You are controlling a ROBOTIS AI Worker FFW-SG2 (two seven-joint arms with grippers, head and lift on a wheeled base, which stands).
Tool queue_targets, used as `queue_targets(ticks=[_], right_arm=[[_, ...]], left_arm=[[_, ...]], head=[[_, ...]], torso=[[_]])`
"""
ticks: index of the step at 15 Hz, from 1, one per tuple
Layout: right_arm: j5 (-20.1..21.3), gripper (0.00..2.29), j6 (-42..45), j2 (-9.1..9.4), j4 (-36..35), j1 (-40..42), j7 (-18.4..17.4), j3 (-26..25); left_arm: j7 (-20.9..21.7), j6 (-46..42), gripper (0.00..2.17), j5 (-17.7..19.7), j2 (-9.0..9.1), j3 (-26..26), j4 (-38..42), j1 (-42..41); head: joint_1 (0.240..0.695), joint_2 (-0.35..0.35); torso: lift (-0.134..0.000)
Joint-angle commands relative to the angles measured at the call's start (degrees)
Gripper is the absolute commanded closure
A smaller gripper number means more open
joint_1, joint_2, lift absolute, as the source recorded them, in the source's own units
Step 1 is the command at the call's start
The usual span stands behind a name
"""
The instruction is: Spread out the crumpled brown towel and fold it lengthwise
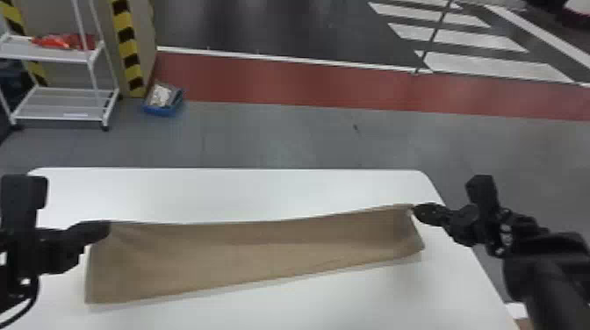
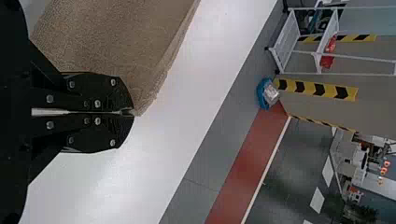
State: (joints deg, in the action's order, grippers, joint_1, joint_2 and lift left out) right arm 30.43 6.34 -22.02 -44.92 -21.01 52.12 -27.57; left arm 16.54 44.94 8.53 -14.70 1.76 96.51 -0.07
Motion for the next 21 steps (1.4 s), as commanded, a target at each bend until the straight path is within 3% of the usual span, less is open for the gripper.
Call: queue_targets(ticks=[1, 2, 3, 4, 5, 7, 10, 13, 16, 19, 21], right_arm=[[0.16, 1.03, 0.20, 0.22, 1.59, -0.70, -4.05, 1.29], [0.16, 0.64, 0.20, 0.22, 3.61, -1.75, -7.30, 2.70], [0.16, 0.03, 0.20, 0.66, 3.79, -1.84, -9.41, 2.96], [0.16, 0.00, 0.20, 1.19, 3.79, -1.84, -10.99, 2.96], [-0.19, 0.00, 0.91, 1.28, 3.70, -1.49, -11.87, 2.87], [-2.65, 0.04, 1.78, 1.45, 0.71, 0.79, -11.78, 1.20], [-7.84, 0.05, 0.91, 1.45, -6.41, 6.95, -8.79, -1.34], [-9.51, 0.05, 0.55, 2.24, -11.51, 11.52, -5.19, -6.88], [-16.54, 0.05, 1.08, 1.89, -12.83, 16.26, -5.01, -9.17], [-19.35, 0.07, 0.91, 1.98, -12.39, 18.20, -4.75, -9.78], [-23.40, 0.08, 1.08, 2.24, -10.89, 18.81, -4.57, -9.69]], left_arm=[[-1.78, -3.66, 1.36, -0.27, 0.02, -2.02, -2.73, 1.21], [-2.83, -4.90, 1.21, -0.71, 0.02, -3.25, -4.76, 2.35], [-3.98, -6.30, 0.89, -0.71, 0.20, -4.13, -5.90, 2.88], [-5.03, -7.71, 0.42, -0.88, 0.29, -4.75, -6.25, 2.97], [-5.91, -9.29, 0.10, -1.23, 0.46, -5.01, -6.25, 2.88], [-6.88, -10.34, 0.05, -1.15, 0.64, -4.22, -4.14, 1.30], [-7.32, -12.63, 0.06, -0.71, 0.73, -1.06, 1.75, -3.89], [-7.32, -12.98, 0.06, 1.14, 0.73, 1.23, 6.67, -8.28], [-6.61, -16.32, 0.08, 3.60, 0.73, 2.90, 10.27, -13.64], [-6.26, -18.96, 0.07, 4.30, 0.73, 2.72, 10.36, -14.96], [-6.26, -20.19, 0.07, 4.13, 0.46, 2.46, 9.83, -15.22]], head=[[0.695, -0.214], [0.695, -0.216], [0.695, -0.218], [0.695, -0.219], [0.695, -0.220], [0.695, -0.218], [0.695, -0.221], [0.695, -0.233], [0.695, -0.256], [0.695, -0.297], [0.695, -0.308]], torso=[[0.000], [0.000], [0.000], [0.000], [0.000], [0.000], [0.000], [0.000], [0.000], [0.000], [0.000]])
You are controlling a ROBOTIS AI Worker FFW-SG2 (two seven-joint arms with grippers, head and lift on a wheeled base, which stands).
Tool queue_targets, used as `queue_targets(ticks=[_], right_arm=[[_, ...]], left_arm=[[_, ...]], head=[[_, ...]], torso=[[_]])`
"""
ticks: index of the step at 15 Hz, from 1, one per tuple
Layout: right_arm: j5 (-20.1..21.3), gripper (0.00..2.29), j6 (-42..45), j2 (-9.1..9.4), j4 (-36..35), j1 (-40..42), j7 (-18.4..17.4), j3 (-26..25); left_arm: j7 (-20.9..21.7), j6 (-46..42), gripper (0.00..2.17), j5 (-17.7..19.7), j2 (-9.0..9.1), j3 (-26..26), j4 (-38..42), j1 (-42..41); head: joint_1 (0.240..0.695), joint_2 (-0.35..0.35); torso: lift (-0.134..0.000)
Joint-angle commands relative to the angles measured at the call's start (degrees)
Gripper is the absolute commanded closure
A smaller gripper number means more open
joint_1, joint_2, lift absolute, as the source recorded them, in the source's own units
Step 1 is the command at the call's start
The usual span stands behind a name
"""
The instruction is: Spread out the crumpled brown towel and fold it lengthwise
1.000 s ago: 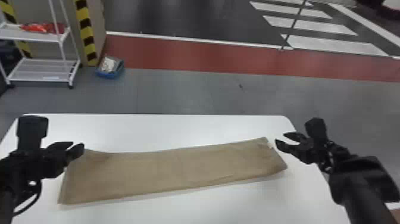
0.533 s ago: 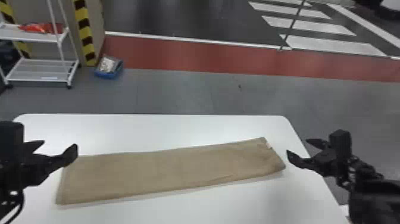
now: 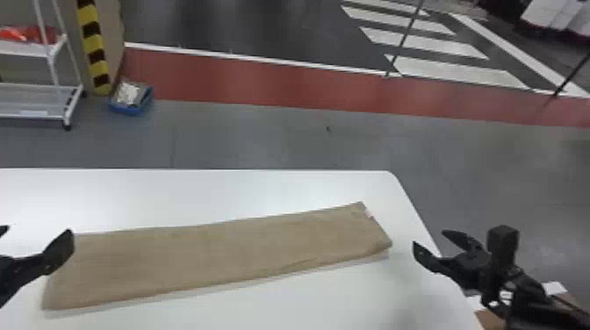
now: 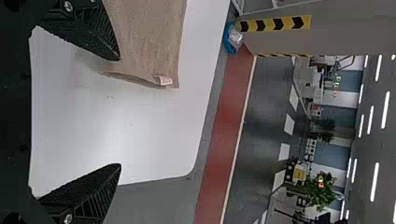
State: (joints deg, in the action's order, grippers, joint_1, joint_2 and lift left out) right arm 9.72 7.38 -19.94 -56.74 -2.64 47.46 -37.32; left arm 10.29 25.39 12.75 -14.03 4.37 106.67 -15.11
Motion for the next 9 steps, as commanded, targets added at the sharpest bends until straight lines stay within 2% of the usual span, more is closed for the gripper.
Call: queue_targets(ticks=[1, 3, 5, 6, 7, 9], right_arm=[[-3.92, 0.08, 0.22, 0.26, 1.64, 0.44, 0.09, 0.06], [-6.38, 0.09, -0.66, 0.43, 2.43, 0.44, 0.97, 0.14], [-7.00, 0.09, -1.01, 0.52, 2.43, -0.26, 1.67, 0.67], [-6.82, 0.09, -1.19, 0.34, 2.52, -1.58, 3.78, 0.50], [-6.38, 0.09, -1.36, -0.62, 3.57, -3.16, 6.24, 0.50], [-4.71, 0.09, -2.24, -3.87, 7.97, -6.41, 9.05, 1.64]], left_arm=[[-0.01, -1.87, 0.07, -0.09, -0.20, -0.15, -0.85, -0.18], [0.17, -2.22, 0.08, 0.26, -0.29, -0.15, -1.73, -0.27], [0.61, -2.05, 0.08, 0.35, -0.38, -0.23, -2.44, -0.09], [0.78, -1.87, 0.08, 0.35, -0.20, -0.50, -3.40, 0.70], [0.61, -1.17, 0.08, 0.26, -0.20, -1.73, -4.72, 1.84], [-0.80, -1.52, 0.08, -0.18, -0.03, -4.80, -7.18, 3.42]], head=[[0.695, -0.310], [0.695, -0.307], [0.695, -0.302], [0.695, -0.301], [0.695, -0.297], [0.695, -0.285]], torso=[[0.000], [0.000], [0.000], [0.000], [0.000], [0.000]])
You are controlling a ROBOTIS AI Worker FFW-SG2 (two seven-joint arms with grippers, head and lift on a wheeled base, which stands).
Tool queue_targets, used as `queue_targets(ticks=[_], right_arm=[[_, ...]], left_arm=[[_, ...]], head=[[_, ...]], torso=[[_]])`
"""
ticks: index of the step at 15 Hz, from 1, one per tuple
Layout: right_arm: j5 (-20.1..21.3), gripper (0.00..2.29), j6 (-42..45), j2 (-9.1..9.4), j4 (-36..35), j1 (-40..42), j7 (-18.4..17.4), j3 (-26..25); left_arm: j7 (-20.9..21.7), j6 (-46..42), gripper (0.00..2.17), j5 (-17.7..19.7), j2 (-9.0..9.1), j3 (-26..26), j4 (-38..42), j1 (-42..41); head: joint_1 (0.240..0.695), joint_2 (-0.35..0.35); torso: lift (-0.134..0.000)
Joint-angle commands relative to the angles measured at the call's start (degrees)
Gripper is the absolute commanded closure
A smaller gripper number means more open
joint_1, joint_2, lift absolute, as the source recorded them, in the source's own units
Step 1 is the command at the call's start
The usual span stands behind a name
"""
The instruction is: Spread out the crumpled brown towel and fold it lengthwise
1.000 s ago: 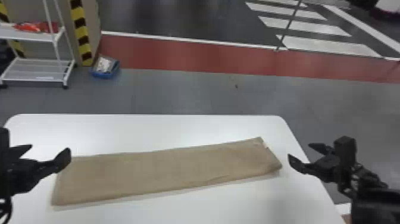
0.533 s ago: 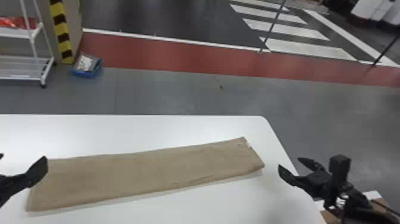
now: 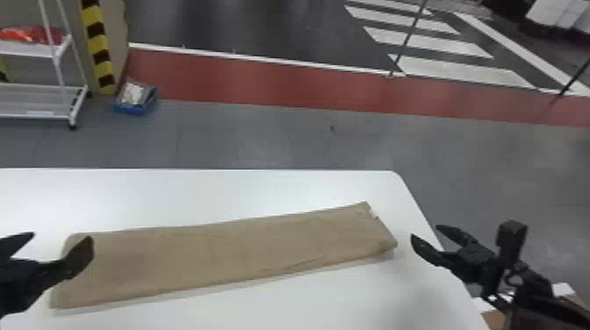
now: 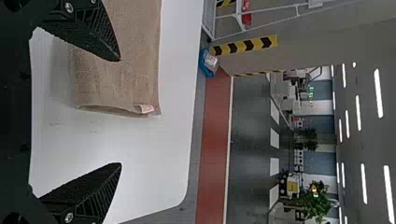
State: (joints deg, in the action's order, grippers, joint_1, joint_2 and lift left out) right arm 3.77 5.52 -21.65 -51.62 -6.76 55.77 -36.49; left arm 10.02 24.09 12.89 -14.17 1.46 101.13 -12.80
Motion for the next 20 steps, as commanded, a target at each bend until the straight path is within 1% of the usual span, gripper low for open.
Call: queue_targets(ticks=[1, 2, 3, 5, 6, 7, 8, 9, 11, 12, 15, 18, 20], right_arm=[[2.82, 0.09, -0.21, -3.58, 4.07, -3.43, 1.97, 1.33], [5.37, 0.09, 0.50, -4.90, 5.30, -4.93, 3.21, 2.65], [9.06, 0.09, 1.73, -5.51, 5.74, -5.81, 3.21, 4.14], [15.65, 0.09, 3.13, -6.04, 7.76, -8.62, 3.12, 5.46], [16.01, 0.10, 3.83, -6.65, 8.82, -9.41, 2.41, 7.04], [16.01, 0.13, 4.01, -7.36, 9.61, -9.94, 1.89, 7.84], [16.01, 0.18, 4.01, -7.53, 10.22, -10.55, 1.54, 8.01], [16.01, 0.25, 4.01, -7.53, 10.58, -10.82, 1.45, 8.01], [16.01, 0.29, 4.54, -7.53, 11.10, -10.82, 1.18, 8.19], [15.83, 0.34, 5.42, -7.53, 11.63, -10.82, 1.18, 8.19], [14.25, 0.35, 6.12, -7.36, 12.16, -9.76, 1.89, 8.19], [8.80, 0.35, 6.12, -7.44, 12.16, -9.15, 4.96, 8.19], [7.22, 0.35, 6.12, -7.53, 12.16, -9.15, 5.93, 8.10]], left_arm=[[-1.41, -0.04, 0.08, -0.50, 0.11, -3.39, -3.31, 2.25], [-1.93, -0.22, 0.08, -0.50, 0.20, -4.62, -4.98, 3.30], [-2.81, -0.39, 0.08, -0.76, 0.46, -5.50, -6.47, 4.01], [-5.36, -0.22, 0.08, -1.55, 0.90, -6.64, -9.90, 5.59], [-5.45, -0.39, 0.08, -1.55, 1.25, -6.55, -10.86, 5.77], [-5.89, -0.57, 0.08, -1.55, 1.43, -6.64, -11.39, 5.77], [-6.15, -0.75, 0.08, -1.55, 1.60, -6.55, -11.66, 5.77], [-6.15, -0.75, 0.08, -1.55, 1.69, -6.55, -12.27, 5.94], [-6.15, -1.27, 0.08, -1.64, 1.69, -6.64, -13.33, 6.29], [-6.15, -2.68, 0.08, -1.64, 1.52, -6.55, -13.94, 6.29], [-6.06, -3.91, 0.08, -1.55, 1.16, -6.38, -14.91, 6.21], [-5.71, -5.32, 0.08, -1.47, 1.08, -6.20, -15.70, 6.21], [-5.36, -5.67, 0.08, -1.47, 1.16, -6.11, -16.05, 6.38]], head=[[0.695, -0.293], [0.695, -0.302], [0.695, -0.312], [0.695, -0.325], [0.695, -0.322], [0.695, -0.320], [0.695, -0.319], [0.695, -0.319], [0.695, -0.320], [0.695, -0.319], [0.695, -0.313], [0.695, -0.302], [0.695, -0.294]], torso=[[0.000], [0.000], [0.000], [0.000], [0.000], [0.000], [0.000], [0.000], [0.000], [0.000], [0.000], [0.000], [0.000]])
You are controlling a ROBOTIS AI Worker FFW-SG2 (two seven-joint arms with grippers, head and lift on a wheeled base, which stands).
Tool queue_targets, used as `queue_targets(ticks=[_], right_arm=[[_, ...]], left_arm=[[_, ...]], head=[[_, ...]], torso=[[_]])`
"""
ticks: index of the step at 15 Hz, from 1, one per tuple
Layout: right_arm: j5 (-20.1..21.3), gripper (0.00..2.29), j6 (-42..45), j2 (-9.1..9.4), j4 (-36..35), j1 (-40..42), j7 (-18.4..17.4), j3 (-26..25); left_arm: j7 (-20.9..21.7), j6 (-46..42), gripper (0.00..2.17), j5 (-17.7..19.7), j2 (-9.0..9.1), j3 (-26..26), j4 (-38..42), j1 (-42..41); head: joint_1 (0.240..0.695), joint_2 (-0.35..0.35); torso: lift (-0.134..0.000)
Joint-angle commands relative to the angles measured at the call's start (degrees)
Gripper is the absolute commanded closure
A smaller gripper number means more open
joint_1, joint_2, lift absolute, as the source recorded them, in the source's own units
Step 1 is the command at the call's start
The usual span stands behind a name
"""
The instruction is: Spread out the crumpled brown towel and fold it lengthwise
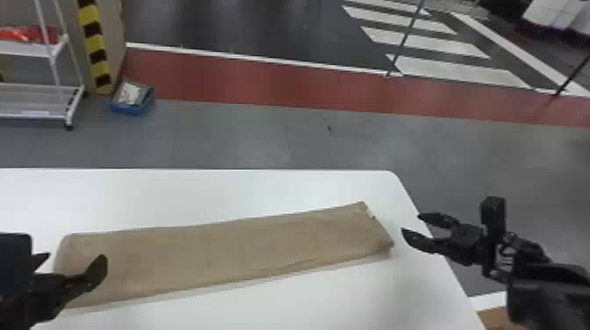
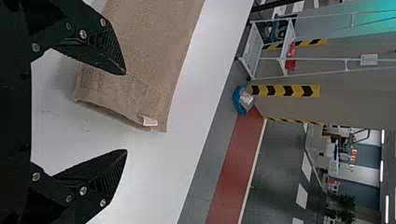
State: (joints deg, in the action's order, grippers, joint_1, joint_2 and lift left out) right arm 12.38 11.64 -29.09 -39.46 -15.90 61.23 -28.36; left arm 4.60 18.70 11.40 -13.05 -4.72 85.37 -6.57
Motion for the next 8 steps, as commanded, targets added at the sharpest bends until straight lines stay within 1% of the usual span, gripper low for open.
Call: queue_targets(ticks=[1, 2, 5, 8], right_arm=[[-2.53, 0.35, 0.00, -0.09, 0.00, -0.01, 1.35, 0.06], [-3.15, 0.35, 0.00, 0.00, 0.00, 0.08, 1.88, -0.03], [-3.67, 0.35, -0.18, -0.09, 0.00, 0.26, 1.97, -0.47], [-5.43, 0.35, 0.00, -0.18, 0.18, 0.87, 2.23, -0.65]], left_arm=[[0.06, -0.98, 0.08, 0.03, 0.04, -0.03, -0.55, 0.15], [0.15, -1.51, 0.08, 0.11, 0.04, -0.03, -0.99, 0.15], [0.15, -2.04, 0.08, 0.29, -0.04, -0.03, -1.61, 0.15], [0.24, -3.79, 0.08, 0.38, -0.04, -0.03, -2.22, 0.06]], head=[[0.695, -0.291], [0.695, -0.288], [0.695, -0.284], [0.695, -0.286]], torso=[[0.000], [0.000], [0.000], [0.000]])
